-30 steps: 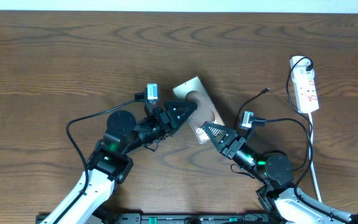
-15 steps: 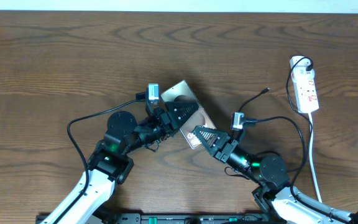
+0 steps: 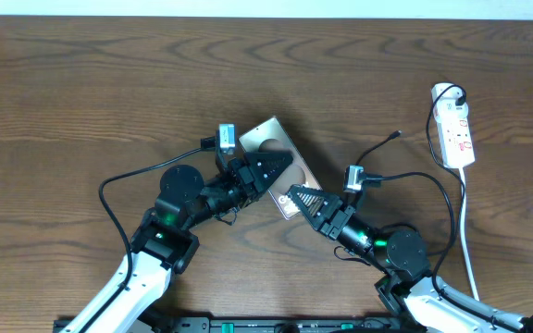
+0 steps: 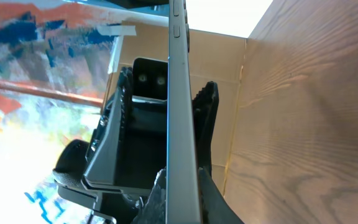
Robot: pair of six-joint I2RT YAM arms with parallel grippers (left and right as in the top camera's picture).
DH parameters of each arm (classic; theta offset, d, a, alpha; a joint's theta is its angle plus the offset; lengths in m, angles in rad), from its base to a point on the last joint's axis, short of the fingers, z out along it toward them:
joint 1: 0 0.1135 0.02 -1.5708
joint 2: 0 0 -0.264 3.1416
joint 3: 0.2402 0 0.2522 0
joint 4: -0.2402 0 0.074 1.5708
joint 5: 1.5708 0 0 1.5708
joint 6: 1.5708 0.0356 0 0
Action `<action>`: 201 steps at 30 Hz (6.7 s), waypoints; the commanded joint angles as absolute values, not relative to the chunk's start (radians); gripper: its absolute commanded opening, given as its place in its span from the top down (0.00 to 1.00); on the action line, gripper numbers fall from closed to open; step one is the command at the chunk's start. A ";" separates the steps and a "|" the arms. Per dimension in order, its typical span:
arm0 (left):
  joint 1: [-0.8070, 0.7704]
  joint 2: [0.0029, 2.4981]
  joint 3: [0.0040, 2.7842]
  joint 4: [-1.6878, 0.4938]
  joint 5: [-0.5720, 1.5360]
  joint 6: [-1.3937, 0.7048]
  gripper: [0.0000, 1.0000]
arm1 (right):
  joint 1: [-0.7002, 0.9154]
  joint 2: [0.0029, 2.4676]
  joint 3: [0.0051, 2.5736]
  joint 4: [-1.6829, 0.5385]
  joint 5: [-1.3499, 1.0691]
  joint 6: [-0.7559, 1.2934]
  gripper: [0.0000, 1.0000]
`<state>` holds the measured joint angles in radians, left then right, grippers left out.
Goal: Plug charger to phone and switch on socket
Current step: 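Close the left gripper on the phone's edge, then open the right gripper and withdraw it from the phone, then move the right gripper to the black cable plug and grasp it, then carry the plug with the right gripper to the phone's bottom port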
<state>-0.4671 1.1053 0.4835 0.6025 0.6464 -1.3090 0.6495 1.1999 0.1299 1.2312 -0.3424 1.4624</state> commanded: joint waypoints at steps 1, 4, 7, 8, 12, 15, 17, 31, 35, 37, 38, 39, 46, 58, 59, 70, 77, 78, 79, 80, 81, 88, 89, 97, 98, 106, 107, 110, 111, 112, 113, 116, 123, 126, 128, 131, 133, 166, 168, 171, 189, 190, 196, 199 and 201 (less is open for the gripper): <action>-0.471 1.104 0.495 0.615 0.635 -1.306 0.59 | 0.654 1.198 0.152 1.237 -0.297 1.504 0.99; -0.471 1.104 0.495 0.615 0.635 -1.306 0.66 | 0.654 1.198 0.152 1.238 -0.294 1.504 0.99; -0.471 1.104 0.495 0.615 0.635 -1.306 0.74 | 0.654 1.198 0.152 1.237 -0.294 1.504 0.99; -0.471 1.104 0.495 0.615 0.635 -1.306 0.76 | 0.654 1.198 0.152 1.238 -0.293 1.508 0.99; -0.471 1.104 0.495 0.615 0.635 -1.306 0.81 | 0.654 1.198 0.152 1.238 -0.293 1.543 0.99; -0.471 1.104 0.495 0.615 0.635 -1.306 0.85 | 0.654 1.198 0.152 1.238 -0.293 1.578 0.99; -0.471 1.104 0.495 0.615 0.635 -1.306 0.87 | 0.653 1.198 0.152 1.238 -0.293 1.600 0.99; -0.471 1.104 0.495 0.615 0.609 -1.307 0.92 | 0.654 1.198 0.152 1.237 -0.297 1.690 0.84; -0.471 1.104 0.495 0.614 0.607 -1.301 0.92 | 0.654 1.198 0.152 1.237 -0.309 1.690 0.77; -0.470 1.104 0.495 0.613 0.607 -1.295 0.93 | 0.654 1.198 0.152 1.237 -0.324 1.689 0.73; -0.470 1.104 0.495 0.609 0.607 -1.295 0.93 | 0.654 1.198 0.152 1.237 -0.331 1.690 0.68; -0.470 1.104 0.495 0.604 0.607 -1.295 0.92 | 0.654 1.198 0.152 1.234 -0.340 1.689 0.65; -0.464 1.105 0.495 0.577 0.590 -1.282 0.93 | 0.654 1.198 0.152 1.167 -0.389 1.690 0.50; -0.383 1.114 0.495 0.511 0.590 -1.222 0.93 | 0.654 1.198 0.151 1.106 -0.448 1.487 0.25; -0.374 1.117 0.495 0.486 0.591 -1.208 0.92 | 0.654 1.198 0.151 1.079 -0.448 1.442 0.23; -0.337 1.118 0.495 0.390 0.594 -1.136 0.92 | 0.653 1.198 0.151 0.765 -0.356 1.100 0.11; -0.337 1.118 0.495 0.275 0.610 -1.124 0.93 | 0.653 1.198 0.152 0.719 -0.277 0.803 0.07; -0.337 1.118 0.495 0.265 0.619 -1.113 0.92 | 0.653 1.198 0.152 0.686 -0.238 0.780 0.07; -0.337 1.118 0.495 0.259 0.628 -1.110 0.92 | 0.653 1.198 0.152 0.652 -0.202 0.770 0.07; -0.337 1.118 0.495 0.253 0.637 -1.107 0.92 | 0.653 1.198 0.152 0.622 -0.169 0.768 0.07; -0.337 1.118 0.495 0.250 0.644 -1.107 0.93 | 0.653 1.198 0.152 0.586 -0.130 0.768 0.06; -0.337 1.118 0.495 0.216 0.646 -1.073 0.93 | 0.653 1.195 0.178 0.540 -0.059 0.647 0.04; -0.337 1.118 0.495 0.216 0.646 -1.073 0.93 | 0.650 1.195 0.188 0.532 -0.057 0.636 0.04; -0.337 1.118 0.495 0.216 0.646 -1.073 0.92 | 0.561 1.195 0.376 0.282 -0.051 0.587 0.01; -0.337 1.118 0.495 0.216 0.646 -1.073 0.93 | 0.547 1.195 0.416 0.220 -0.038 0.577 0.01; -0.337 1.118 0.495 0.217 0.646 -1.073 0.93 | 0.493 1.195 0.717 -0.310 0.188 0.591 0.01; -0.337 1.118 0.495 0.217 0.646 -1.073 0.92 | 0.490 1.195 0.751 -0.369 0.205 0.591 0.01; -0.337 1.118 0.495 0.217 0.646 -1.074 0.92 | 0.485 1.195 0.820 -0.489 0.234 0.590 0.01; -0.337 1.118 0.495 0.217 0.647 -1.074 0.92 | 0.485 1.195 0.831 -0.506 0.234 0.590 0.01; -0.337 1.118 0.495 0.217 0.647 -1.074 0.93 | 0.485 1.195 0.835 -0.509 0.233 0.590 0.01; -0.337 1.118 0.495 0.217 0.647 -1.074 0.92 | 0.485 1.195 0.835 -0.508 0.233 0.590 0.01; -0.337 1.118 0.495 0.218 0.663 -1.074 0.92 | 0.486 1.195 0.834 -0.509 0.233 0.590 0.01; -0.337 1.118 0.495 0.218 0.699 -1.074 0.93 | 0.486 1.195 0.834 -0.498 0.234 0.589 0.01; -0.337 1.118 0.495 0.218 0.701 -1.074 0.93 | 0.485 1.195 0.834 -0.460 0.234 0.538 0.01; -0.337 1.118 0.495 0.218 0.708 -1.074 0.93 | 0.484 1.196 0.847 -0.465 0.234 0.533 0.01; -0.337 1.118 0.495 0.218 0.712 -1.074 0.93 | 0.469 1.202 0.891 -0.517 0.236 0.554 0.02; -0.337 1.118 0.495 0.218 0.712 -1.074 0.93 | 0.447 1.214 0.931 -0.567 0.236 0.579 0.03; -0.337 1.118 0.495 0.218 0.734 -1.085 0.92 | 0.223 1.998 1.393 -0.807 0.316 0.868 0.19; -0.337 1.118 0.495 0.218 0.733 -1.105 0.93 | 0.204 2.041 1.393 -0.792 0.316 0.924 0.20; -0.337 1.118 0.495 0.240 0.733 -1.125 0.93 | 0.188 2.082 1.393 -0.796 0.313 0.985 0.25; -0.318 1.136 0.495 0.336 0.684 -1.169 0.93 | 0.183 2.129 1.393 -0.744 0.304 1.013 0.65; -0.312 1.139 0.495 0.335 0.684 -1.174 0.92 | 0.183 2.129 1.393 -0.744 0.304 1.013 0.70; -0.276 1.164 0.495 0.337 0.693 -1.191 0.92 | 0.185 2.128 1.393 -0.741 0.252 0.935 0.99; -0.268 1.188 0.495 0.348 0.704 -1.191 0.93 | 0.186 2.114 1.393 -0.698 0.178 0.799 0.99; -0.268 1.212 0.495 0.373 0.720 -1.190 0.92 | 0.186 2.093 1.393 -0.669 0.126 0.707 0.99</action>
<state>-0.2756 1.1866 0.4801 0.3344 0.6827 -1.1824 0.1871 2.0842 1.4017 -0.6971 0.2607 0.8894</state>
